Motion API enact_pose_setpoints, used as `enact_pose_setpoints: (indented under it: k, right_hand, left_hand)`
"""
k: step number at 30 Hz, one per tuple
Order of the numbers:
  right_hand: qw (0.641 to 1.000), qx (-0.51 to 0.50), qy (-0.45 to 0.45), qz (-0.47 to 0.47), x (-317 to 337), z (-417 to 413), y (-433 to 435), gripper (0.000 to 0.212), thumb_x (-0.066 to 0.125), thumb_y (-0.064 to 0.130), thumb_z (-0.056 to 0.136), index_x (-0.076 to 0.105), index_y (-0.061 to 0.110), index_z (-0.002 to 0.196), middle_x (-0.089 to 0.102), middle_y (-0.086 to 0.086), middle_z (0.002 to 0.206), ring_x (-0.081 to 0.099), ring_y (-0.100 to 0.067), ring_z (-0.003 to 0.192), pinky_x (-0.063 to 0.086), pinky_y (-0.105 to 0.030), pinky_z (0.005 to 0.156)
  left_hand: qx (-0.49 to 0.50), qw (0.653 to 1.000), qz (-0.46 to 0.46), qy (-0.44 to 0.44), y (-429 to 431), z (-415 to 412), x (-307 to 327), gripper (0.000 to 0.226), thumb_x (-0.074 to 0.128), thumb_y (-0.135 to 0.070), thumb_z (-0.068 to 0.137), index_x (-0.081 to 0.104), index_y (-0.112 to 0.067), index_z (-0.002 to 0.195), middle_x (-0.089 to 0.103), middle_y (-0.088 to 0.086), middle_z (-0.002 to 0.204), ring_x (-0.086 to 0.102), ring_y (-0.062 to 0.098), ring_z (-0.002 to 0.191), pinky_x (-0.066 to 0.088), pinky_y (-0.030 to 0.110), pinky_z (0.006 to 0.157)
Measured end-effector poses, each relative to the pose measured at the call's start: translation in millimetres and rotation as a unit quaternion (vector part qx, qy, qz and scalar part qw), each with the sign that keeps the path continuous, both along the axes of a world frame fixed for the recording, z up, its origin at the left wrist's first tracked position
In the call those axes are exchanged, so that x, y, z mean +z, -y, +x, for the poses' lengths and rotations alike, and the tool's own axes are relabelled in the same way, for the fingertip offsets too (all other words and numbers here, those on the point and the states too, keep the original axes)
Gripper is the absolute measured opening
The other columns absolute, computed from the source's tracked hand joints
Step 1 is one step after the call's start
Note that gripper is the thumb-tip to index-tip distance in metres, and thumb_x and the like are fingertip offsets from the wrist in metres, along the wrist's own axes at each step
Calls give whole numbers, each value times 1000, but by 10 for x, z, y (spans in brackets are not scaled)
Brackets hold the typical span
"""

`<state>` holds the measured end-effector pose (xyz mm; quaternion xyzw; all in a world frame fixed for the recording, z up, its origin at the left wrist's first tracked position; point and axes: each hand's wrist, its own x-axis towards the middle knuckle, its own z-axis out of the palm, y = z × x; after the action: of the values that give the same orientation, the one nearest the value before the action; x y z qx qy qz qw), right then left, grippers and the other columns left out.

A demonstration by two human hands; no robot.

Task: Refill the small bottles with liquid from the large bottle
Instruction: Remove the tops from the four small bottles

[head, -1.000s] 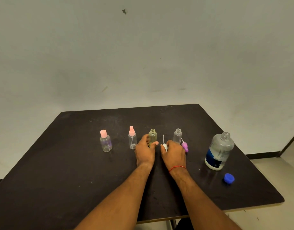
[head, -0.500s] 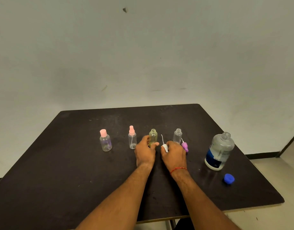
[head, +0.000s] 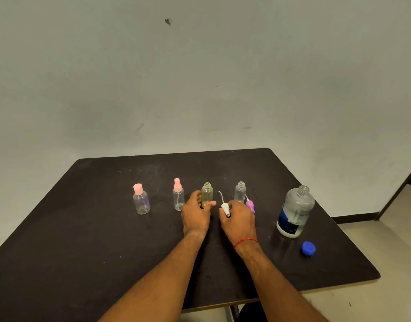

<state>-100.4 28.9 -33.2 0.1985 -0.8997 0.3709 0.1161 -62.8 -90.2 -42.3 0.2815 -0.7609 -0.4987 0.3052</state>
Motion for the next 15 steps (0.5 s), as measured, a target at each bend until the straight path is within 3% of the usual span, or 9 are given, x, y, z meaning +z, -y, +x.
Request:
enact_pose_setpoints:
  k: [3,8,11,15]
  right_hand:
    - [1000,2,5,6,23,61,-43,17,69,33,84,62,17,83,63,0,85,59,-14,77,54,-31,73]
    - [1000,3,15,15,79,131,-115,17,71,29,84,56,21,81,53,8,82,56,-10,71,55,-30,71]
    - [1000,4,5,19,97,157,-127,17,70,29,85,55,22,82,50,10,81,53,-9,71,53,-29,73]
    - [1000,9,-16,20,84,188,-115,16,70,33,84,59,22,90,57,7,87,57,-9,77,54,-29,74]
  left_hand:
    - [17,1000,0,-14,-18,54,5,45,84,-26,83,64,-12,121,63,-13,102,65,12,103,51,25,91]
    - [24,999,3,-25,-73,242,3,61,83,-31,83,58,-13,136,66,3,133,62,17,123,50,32,105]
    - [33,998,-5,-45,-33,401,-23,56,83,-32,83,62,-14,131,67,0,127,65,13,114,54,33,101]
    - [70,995,-43,-64,121,591,-22,36,83,-32,82,63,-21,110,62,-7,102,62,8,91,57,29,82]
